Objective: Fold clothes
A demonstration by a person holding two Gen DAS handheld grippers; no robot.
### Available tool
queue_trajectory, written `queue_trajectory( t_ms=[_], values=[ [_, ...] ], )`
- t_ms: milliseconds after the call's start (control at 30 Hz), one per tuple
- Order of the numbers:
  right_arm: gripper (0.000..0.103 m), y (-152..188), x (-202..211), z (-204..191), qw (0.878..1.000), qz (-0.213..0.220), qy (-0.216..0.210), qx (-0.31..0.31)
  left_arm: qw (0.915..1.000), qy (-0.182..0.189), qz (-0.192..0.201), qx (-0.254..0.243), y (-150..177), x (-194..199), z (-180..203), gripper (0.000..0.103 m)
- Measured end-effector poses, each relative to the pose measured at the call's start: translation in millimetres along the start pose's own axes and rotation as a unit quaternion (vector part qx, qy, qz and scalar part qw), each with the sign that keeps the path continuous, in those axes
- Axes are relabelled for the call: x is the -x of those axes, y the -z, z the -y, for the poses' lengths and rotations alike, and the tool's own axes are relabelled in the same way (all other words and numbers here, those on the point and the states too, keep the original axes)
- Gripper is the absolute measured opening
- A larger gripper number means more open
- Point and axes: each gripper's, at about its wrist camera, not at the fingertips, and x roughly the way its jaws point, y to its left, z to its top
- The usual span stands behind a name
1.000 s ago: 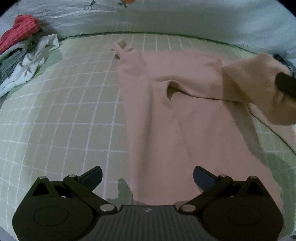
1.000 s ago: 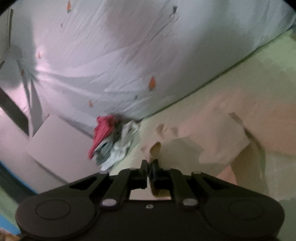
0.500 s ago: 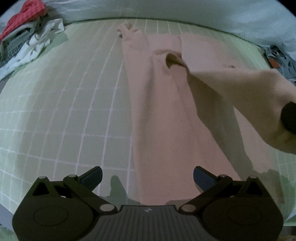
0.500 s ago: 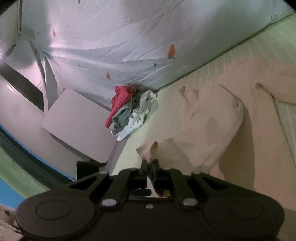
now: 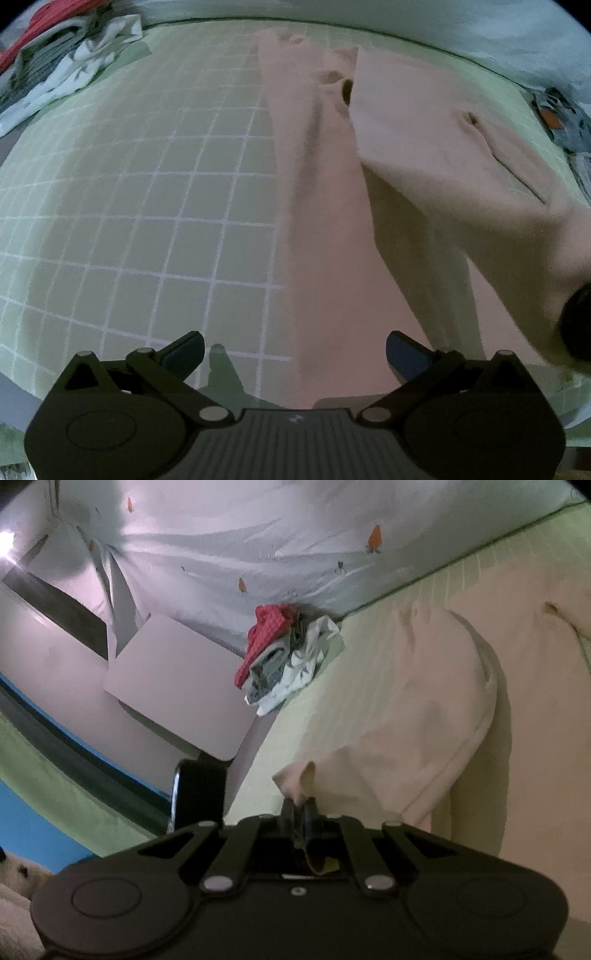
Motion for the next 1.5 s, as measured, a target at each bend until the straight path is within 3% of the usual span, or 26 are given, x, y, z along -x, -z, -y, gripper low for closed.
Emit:
queue_trajectory(
  t_ms=[467,733,833,900,1000,1033,1200,1300,1433,1500],
  values=[
    [0.005,25.1,-30.2,15.2,0.998,-0.057,0.035,-0.022,0.9984,-0.035,-0.016,0.041,21.9,0.7,-37.6,0.103],
    [0.006,49.0,-55.6,34.8,0.984,-0.124,0.124,-0.039,0.9978,-0.04,-0.024,0.046,32.3,-3.6,-42.7,0.103],
    [0.006,46.9,-56.9,36.8,0.982,-0.134,0.128,-0.046,0.9978,-0.041,-0.022,0.047,33.7,-2.6,-45.2,0.103],
    [0.011,45.5,-57.8,38.1,0.98,-0.14,0.13,-0.05,0.9977,-0.04,-0.018,0.052,31.0,-1.2,-48.7,0.103],
    [0.041,39.7,-51.2,30.4,0.983,-0.132,0.126,-0.036,0.9975,-0.037,-0.003,0.06,23.5,0.3,-49.2,0.103],
    [0.046,36.5,-46.9,26.3,0.984,-0.123,0.124,-0.027,0.9975,-0.036,0.003,0.06,19.2,1.3,-49.5,0.103],
    [0.054,15.1,-21.4,25.4,0.986,-0.055,0.154,-0.008,0.9981,-0.027,0.031,0.046,-1.3,5.2,-40.9,0.103],
    [0.062,3.9,1.2,36.8,0.976,-0.007,0.216,-0.015,0.9987,-0.018,0.04,0.027,-13.5,3.0,-30.8,0.103],
    [0.073,-5.4,35.1,62.9,0.936,0.054,0.345,-0.037,0.999,-0.009,0.042,-0.008,-25.6,-2.1,-9.5,0.103],
    [0.074,-10.2,53.0,79.4,0.915,0.077,0.393,-0.059,0.9988,-0.005,0.043,-0.024,-30.5,-5.0,1.7,0.103]
  ],
)
